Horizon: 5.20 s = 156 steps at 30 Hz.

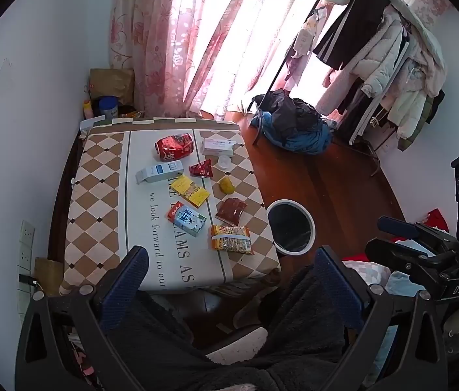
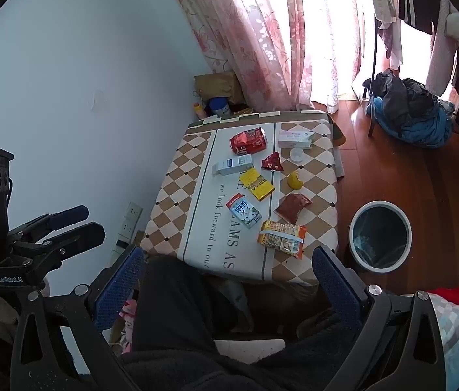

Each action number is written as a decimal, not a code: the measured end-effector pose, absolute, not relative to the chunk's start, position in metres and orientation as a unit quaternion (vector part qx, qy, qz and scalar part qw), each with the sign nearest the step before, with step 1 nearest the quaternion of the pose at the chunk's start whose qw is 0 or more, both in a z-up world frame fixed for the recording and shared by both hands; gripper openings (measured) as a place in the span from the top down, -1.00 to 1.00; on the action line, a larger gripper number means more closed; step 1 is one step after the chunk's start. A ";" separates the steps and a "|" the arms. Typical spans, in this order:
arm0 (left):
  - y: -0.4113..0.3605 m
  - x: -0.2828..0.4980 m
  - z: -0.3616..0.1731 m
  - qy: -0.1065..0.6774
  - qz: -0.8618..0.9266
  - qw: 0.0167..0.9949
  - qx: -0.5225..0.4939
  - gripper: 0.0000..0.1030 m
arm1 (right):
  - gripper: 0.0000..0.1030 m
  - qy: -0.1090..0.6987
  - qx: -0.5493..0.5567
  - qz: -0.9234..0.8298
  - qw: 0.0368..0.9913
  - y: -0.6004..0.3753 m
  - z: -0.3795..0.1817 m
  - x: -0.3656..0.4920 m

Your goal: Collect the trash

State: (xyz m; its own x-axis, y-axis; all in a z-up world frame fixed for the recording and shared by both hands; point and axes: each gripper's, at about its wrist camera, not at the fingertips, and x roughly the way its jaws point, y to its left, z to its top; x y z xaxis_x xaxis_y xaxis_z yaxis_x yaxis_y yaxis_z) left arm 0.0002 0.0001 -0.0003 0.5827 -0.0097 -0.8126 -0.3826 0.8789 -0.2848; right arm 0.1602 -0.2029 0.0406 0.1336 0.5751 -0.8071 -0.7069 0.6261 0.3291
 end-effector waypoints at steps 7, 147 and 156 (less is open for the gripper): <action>-0.004 0.006 -0.002 0.444 0.102 0.861 -0.224 -1.00 | -1.00 0.502 -0.060 0.433 0.746 -0.204 0.039 0.161; 0.079 0.215 -0.314 0.632 0.277 0.643 -0.332 -1.00 | 0.65 0.647 -0.128 0.184 0.728 -0.133 -0.303 0.272; 0.079 0.235 -0.314 0.634 0.289 0.654 -0.293 -0.15 | 0.65 0.653 -0.111 0.190 0.725 -0.138 -0.310 0.289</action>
State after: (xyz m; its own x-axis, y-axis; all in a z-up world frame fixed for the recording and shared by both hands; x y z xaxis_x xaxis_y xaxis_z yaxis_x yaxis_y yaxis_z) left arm 0.2350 0.0788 -0.3138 0.0275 0.0065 -0.9996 -0.7505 0.6607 -0.0163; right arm 0.2891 -0.1379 -0.3096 0.0752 0.1306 -0.9886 -0.4207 0.9030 0.0873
